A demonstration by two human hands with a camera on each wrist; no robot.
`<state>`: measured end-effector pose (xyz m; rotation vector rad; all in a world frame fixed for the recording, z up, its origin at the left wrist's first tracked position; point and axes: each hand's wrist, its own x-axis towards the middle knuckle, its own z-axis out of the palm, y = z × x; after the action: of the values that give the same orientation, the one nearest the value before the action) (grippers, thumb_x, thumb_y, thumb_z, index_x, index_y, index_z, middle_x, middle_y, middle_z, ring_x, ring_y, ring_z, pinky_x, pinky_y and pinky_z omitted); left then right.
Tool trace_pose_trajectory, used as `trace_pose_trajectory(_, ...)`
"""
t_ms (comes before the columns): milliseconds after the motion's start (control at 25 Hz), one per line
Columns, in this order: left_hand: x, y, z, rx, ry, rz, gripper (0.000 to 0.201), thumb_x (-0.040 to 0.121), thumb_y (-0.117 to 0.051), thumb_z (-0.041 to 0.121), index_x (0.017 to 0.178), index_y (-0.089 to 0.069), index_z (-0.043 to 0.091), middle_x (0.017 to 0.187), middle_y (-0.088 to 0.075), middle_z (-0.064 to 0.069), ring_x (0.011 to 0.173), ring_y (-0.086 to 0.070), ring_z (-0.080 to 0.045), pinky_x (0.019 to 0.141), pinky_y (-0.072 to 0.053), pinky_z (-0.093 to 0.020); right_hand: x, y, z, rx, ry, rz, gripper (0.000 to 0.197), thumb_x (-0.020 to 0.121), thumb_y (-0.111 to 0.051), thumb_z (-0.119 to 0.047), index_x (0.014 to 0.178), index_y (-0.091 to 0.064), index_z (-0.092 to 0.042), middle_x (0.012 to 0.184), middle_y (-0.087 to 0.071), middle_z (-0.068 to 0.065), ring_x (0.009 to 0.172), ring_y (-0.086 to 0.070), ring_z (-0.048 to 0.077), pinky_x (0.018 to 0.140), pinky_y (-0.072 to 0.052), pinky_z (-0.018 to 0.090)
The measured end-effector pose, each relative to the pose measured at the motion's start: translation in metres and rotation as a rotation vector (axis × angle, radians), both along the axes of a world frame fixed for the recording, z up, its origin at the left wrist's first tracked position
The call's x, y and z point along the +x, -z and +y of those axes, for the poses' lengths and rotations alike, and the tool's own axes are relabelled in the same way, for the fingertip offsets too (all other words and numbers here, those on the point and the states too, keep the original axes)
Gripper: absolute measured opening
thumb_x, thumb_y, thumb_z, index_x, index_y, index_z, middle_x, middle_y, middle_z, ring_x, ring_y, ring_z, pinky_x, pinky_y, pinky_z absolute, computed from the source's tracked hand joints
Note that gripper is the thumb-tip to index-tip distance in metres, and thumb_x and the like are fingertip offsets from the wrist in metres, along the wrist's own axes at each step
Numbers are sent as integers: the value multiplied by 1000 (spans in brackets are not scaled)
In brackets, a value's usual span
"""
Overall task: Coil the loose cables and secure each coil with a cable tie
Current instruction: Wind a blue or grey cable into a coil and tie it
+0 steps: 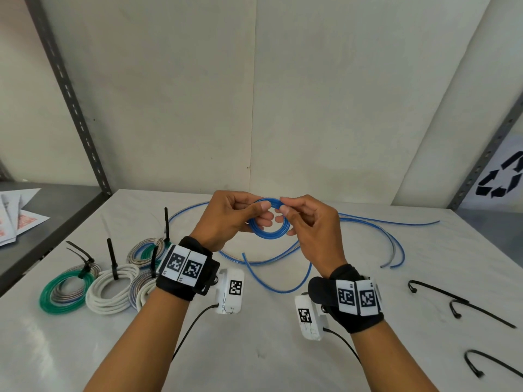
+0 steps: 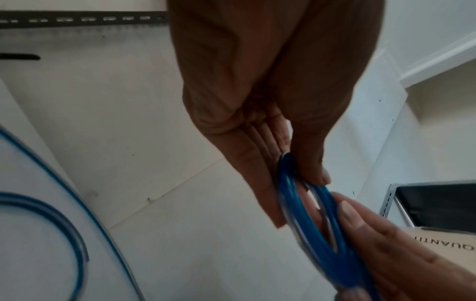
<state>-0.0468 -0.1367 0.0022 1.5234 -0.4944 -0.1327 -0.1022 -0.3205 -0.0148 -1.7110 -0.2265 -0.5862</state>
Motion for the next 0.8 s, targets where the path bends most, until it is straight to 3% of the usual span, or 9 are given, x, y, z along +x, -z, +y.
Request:
trace_pose_trajectory(120, 0, -3, -4, -108, -75, 34, 17, 92, -69, 15, 102, -75, 3, 88, -77, -17, 76, -75, -23, 70, -61, -33, 1, 1, 3, 77, 23, 9, 17, 99, -62, -14, 114, -70, -18, 99, -77, 4, 87, -74, 18, 59, -60, 30)
trace_pose_trajectory(240, 0, -4, -6, -234, -140, 75, 17, 93, -69, 16, 103, -74, 3, 87, -77, -14, 75, -75, -21, 68, -60, -32, 2, 3, 13, 277, 54, 16, 12, 96, -67, -13, 105, -64, -7, 92, -78, 10, 82, -76, 22, 55, -59, 32)
trace_pose_trajectory(480, -5, -4, -12, -253, -117, 77, 31, 91, -68, 26, 110, -71, 2, 95, -77, -13, 83, -76, -23, 74, -61, -34, 2, 4, 22, 409, 86, -47, 16, 88, -74, -5, 102, -68, -2, 93, -77, 11, 79, -74, 20, 54, -58, 27)
trace_pose_trajectory(600, -5, -6, -11, -111, -48, 89, 52, 89, -56, 53, 110, -72, 9, 97, -76, -10, 85, -73, -24, 81, -61, -37, 0, 0, 8, 284, 55, -25, 11, 90, -73, -10, 101, -72, -11, 94, -77, 9, 85, -75, 23, 56, -58, 28)
trace_pose_trajectory(680, -5, -6, -12, 52, -4, 82, 64, 94, -40, 66, 95, -73, 10, 84, -72, -10, 76, -68, -23, 83, -59, -39, -1, -1, 2, 119, 12, -8, 11, 92, -71, -10, 101, -75, -13, 92, -77, 5, 86, -73, 21, 58, -58, 29)
trace_pose_trajectory(800, -8, -5, -18, 228, 85, 93, 64, 102, -32, 60, 76, -60, 8, 62, -54, -4, 58, -52, -17, 78, -57, -37, -2, 2, 0, -111, 1, -8, 12, 93, -70, -10, 103, -77, -15, 89, -74, -3, 85, -70, 17, 59, -59, 29)
